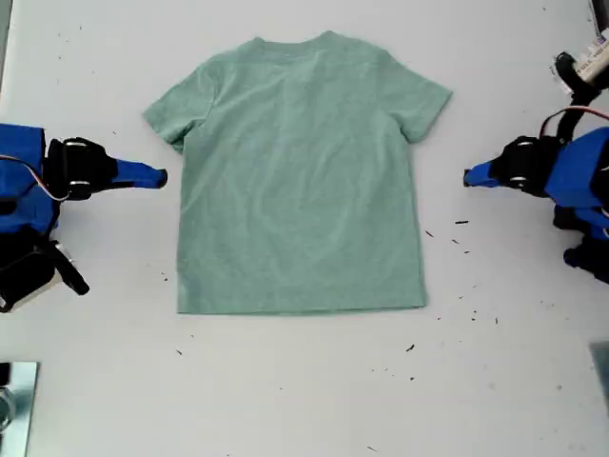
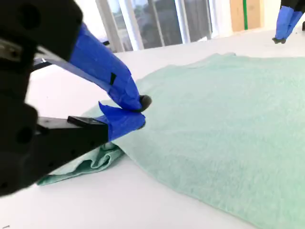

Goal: Fold t shirt

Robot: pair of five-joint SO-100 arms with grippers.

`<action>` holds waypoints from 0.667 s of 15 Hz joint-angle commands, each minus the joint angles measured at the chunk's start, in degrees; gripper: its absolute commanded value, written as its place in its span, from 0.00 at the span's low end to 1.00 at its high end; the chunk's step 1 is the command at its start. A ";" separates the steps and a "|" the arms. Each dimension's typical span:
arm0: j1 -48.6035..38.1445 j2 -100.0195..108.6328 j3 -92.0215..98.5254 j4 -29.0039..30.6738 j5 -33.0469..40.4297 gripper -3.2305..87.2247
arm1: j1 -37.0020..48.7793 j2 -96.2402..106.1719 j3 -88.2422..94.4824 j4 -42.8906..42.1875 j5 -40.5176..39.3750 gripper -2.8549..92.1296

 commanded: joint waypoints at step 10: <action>-0.88 0.44 0.97 -0.09 -0.18 0.03 | 18.63 -61.44 -70.66 14.15 -35.16 0.05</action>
